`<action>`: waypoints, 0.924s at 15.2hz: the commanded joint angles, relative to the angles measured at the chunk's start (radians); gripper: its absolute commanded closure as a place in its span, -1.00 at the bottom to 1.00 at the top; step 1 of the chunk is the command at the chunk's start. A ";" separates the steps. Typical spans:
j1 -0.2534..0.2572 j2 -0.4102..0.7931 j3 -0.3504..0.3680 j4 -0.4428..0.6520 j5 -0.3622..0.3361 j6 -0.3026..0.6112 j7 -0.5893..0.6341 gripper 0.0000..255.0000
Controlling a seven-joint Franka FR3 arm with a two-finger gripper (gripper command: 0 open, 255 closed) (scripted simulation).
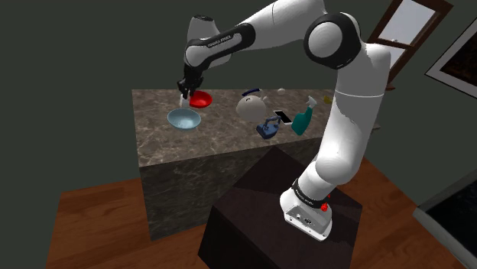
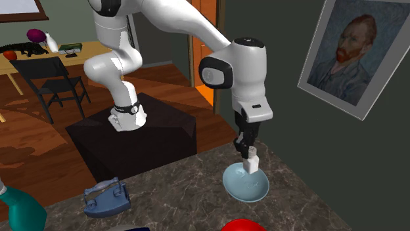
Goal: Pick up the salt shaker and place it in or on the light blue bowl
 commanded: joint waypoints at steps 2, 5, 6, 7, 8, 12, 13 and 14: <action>0.001 0.020 -0.001 -0.015 -0.003 0.035 0.002 1.00; 0.002 0.043 -0.003 -0.025 -0.006 0.068 0.004 1.00; 0.002 0.051 -0.003 -0.027 -0.007 0.079 0.005 1.00; 0.002 0.059 -0.004 -0.030 -0.008 0.090 0.006 1.00; 0.003 0.068 -0.005 -0.032 -0.009 0.100 0.007 1.00; 0.004 0.094 -0.006 -0.038 -0.012 0.132 0.009 1.00; 0.004 0.094 -0.006 -0.038 -0.012 0.132 0.009 1.00; 0.004 0.094 -0.006 -0.038 -0.012 0.132 0.009 1.00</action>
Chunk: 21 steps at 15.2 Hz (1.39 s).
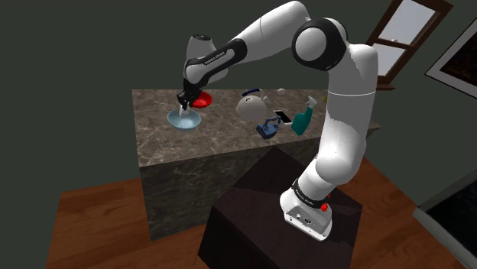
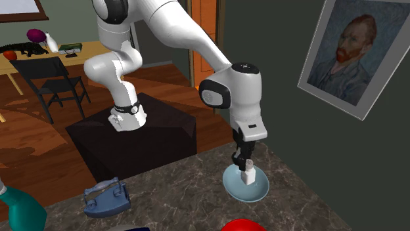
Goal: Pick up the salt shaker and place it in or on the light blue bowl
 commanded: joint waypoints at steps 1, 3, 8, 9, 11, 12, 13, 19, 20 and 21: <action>0.000 0.001 0.000 0.000 0.000 0.002 0.001 1.00; 0.000 0.001 0.000 0.000 0.000 0.002 0.001 1.00; 0.000 0.001 0.000 0.000 0.000 0.002 0.001 -1.00; 0.000 0.001 0.000 0.000 0.000 0.002 0.001 -1.00; 0.000 0.001 0.000 0.000 0.000 0.002 0.001 -1.00; -0.001 -0.025 0.002 -0.004 0.002 -0.021 -0.001 -1.00; -0.002 -0.051 0.003 -0.006 0.005 -0.044 -0.003 -1.00; -0.003 -0.094 0.006 -0.006 0.010 -0.087 -0.006 -1.00; -0.003 -0.094 0.006 -0.006 0.010 -0.087 -0.006 -1.00; -0.003 -0.094 0.006 -0.006 0.010 -0.087 -0.006 -1.00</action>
